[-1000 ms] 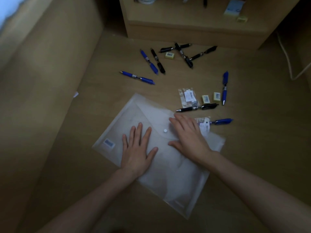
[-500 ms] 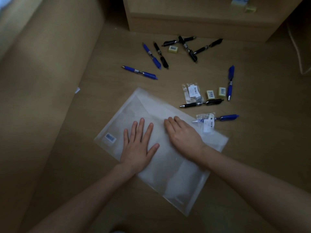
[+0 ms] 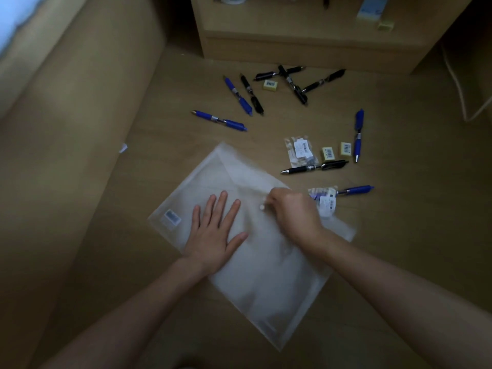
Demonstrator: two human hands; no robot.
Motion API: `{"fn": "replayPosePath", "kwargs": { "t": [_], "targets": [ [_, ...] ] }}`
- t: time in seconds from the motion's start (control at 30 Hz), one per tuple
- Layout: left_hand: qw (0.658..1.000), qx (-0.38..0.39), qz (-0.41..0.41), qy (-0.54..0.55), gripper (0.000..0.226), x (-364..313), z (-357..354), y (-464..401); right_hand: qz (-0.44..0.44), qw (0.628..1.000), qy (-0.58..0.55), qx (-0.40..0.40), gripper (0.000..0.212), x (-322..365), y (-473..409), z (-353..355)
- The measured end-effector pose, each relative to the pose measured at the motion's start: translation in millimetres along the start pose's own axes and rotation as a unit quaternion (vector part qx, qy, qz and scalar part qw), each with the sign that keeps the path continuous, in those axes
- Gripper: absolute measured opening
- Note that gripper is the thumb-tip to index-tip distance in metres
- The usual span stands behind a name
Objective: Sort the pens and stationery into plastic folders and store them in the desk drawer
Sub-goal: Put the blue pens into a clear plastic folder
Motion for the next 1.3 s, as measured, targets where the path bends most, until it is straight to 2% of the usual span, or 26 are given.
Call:
{"fn": "replayPosePath", "kwargs": {
  "t": [0.1, 0.2, 0.27, 0.37, 0.53, 0.7, 0.8, 0.93, 1.03, 1.17, 1.3],
  "targets": [
    [1.000, -0.001, -0.020, -0.022, 0.076, 6, 0, 0, -0.082, 0.990, -0.085, -0.078, 0.020, -20, -5, 24],
    [0.999, 0.001, -0.044, -0.028, 0.077, 12, 2, -1, -0.110, 0.975, -0.178, -0.069, 0.021, -27, -8, 30],
    [0.998, 0.000, -0.066, -0.022, 0.079, 21, 7, -2, -0.143, 0.953, -0.261, -0.058, 0.019, -33, -6, 26],
    [0.995, 0.007, -0.102, 0.007, 0.076, 32, 24, -3, -0.215, 0.881, -0.418, -0.055, 0.023, -50, 4, 25],
    [0.989, -0.074, -0.102, 0.073, 0.064, 10, 61, -17, -0.270, 0.800, -0.536, -0.033, 0.012, -66, 28, 10],
    [0.964, -0.045, -0.259, -0.037, 0.064, -56, 36, -25, -0.289, 0.690, -0.663, -0.033, 0.012, -61, 41, -2],
    [0.965, -0.009, -0.263, -0.020, 0.067, -62, 26, -27, -0.287, 0.651, -0.702, -0.025, 0.011, -64, 48, 0],
    [0.964, -0.004, -0.265, -0.006, 0.067, -61, 28, -27, -0.286, 0.646, -0.707, -0.027, 0.014, -70, 59, 3],
    [0.960, -0.018, -0.280, 0.004, 0.055, -65, 34, -27, -0.279, 0.651, -0.705, -0.039, 0.014, -69, 62, 0],
    [0.960, -0.044, -0.261, 0.089, 0.034, -60, 52, -22, -0.268, 0.694, -0.665, -0.064, 0.014, -71, 60, -1],
    [0.955, -0.037, -0.226, 0.191, 0.017, -53, 74, -17, -0.263, 0.764, -0.582, -0.090, 0.012, -76, 60, 5]
  ]
}}
Point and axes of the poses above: each hand's wrist, its own y-axis away from the middle knuckle, its own z-axis out of the back of the hand, x = y × z, the point moved 6 cm from there along -y, towards the middle knuckle, and after that the axes turned 1 degree about -x, right-handed, at the moved point
